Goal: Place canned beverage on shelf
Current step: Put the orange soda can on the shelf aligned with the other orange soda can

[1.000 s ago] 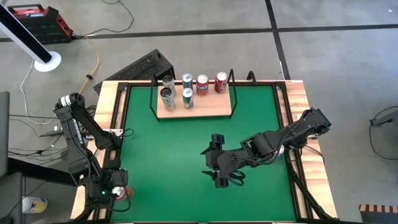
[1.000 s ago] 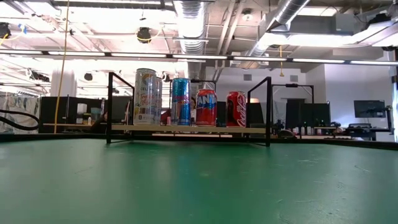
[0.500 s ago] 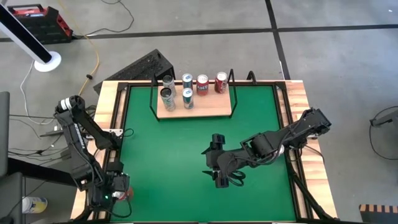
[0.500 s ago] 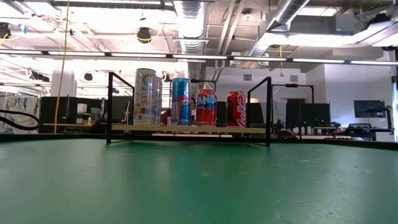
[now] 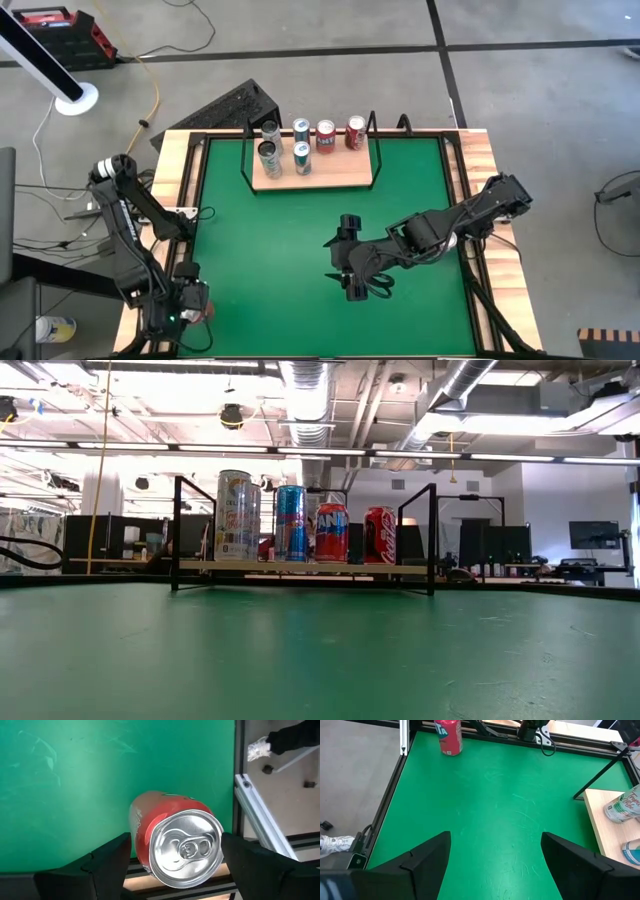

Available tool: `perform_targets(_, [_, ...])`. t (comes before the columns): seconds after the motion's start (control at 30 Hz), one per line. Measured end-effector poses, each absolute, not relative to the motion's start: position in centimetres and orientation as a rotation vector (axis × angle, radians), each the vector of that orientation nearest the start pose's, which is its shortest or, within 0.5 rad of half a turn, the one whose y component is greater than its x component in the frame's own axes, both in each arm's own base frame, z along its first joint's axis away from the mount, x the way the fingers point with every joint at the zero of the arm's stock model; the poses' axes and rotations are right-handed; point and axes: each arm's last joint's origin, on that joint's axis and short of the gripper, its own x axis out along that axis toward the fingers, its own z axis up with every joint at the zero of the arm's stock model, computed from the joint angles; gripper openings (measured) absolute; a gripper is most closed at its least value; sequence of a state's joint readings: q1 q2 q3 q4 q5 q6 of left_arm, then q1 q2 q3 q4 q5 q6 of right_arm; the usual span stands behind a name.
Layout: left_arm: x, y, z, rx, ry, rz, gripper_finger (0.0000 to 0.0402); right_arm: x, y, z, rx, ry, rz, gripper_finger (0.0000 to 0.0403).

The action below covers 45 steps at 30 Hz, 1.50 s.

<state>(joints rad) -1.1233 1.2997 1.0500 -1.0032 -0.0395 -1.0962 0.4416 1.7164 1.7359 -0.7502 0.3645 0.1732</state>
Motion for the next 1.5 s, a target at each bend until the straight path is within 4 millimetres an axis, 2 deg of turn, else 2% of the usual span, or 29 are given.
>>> perform_targets(0.37, [10.3, -17.8, 28.9, -0.326, 1.277, -0.183, 0.0290, 34.4, 14.3, 36.6, -0.113, 0.674, -0.003, 0.0334])
perform_targets(0.6, [12.6, -16.7, 30.6, -0.547, 0.932, -0.004, 0.0290, 34.4, 14.3, 36.6, -0.095, 0.674, -0.009, 0.0334])
perform_targets(0.77, [14.0, -15.5, 30.8, -0.535, 0.762, 0.146, 0.0290, 34.4, 14.4, 36.6, -0.056, 0.676, -0.021, 0.0334])
perform_targets(0.97, [14.9, -14.6, 30.7, -0.549, 0.802, 0.169, 0.0298, 34.2, 14.6, 36.5, -0.037, 0.687, -0.026, 0.0334])
perform_targets(1.2, [15.7, -13.7, 30.5, -0.514, 0.867, 0.153, 0.0352, 34.2, 14.6, 36.5, -0.037, 0.695, -0.029, 0.0334])
perform_targets(1.37, [16.1, -13.3, 30.4, -0.470, 0.962, 0.043, 0.0393, 34.3, 14.3, 36.5, -0.018, 0.695, -0.042, 0.0334])
perform_targets(1.5, [16.5, -13.4, 30.6, -0.533, 1.038, -0.081, 0.0398, 34.4, 14.1, 36.5, -0.015, 0.695, -0.049, 0.0334])
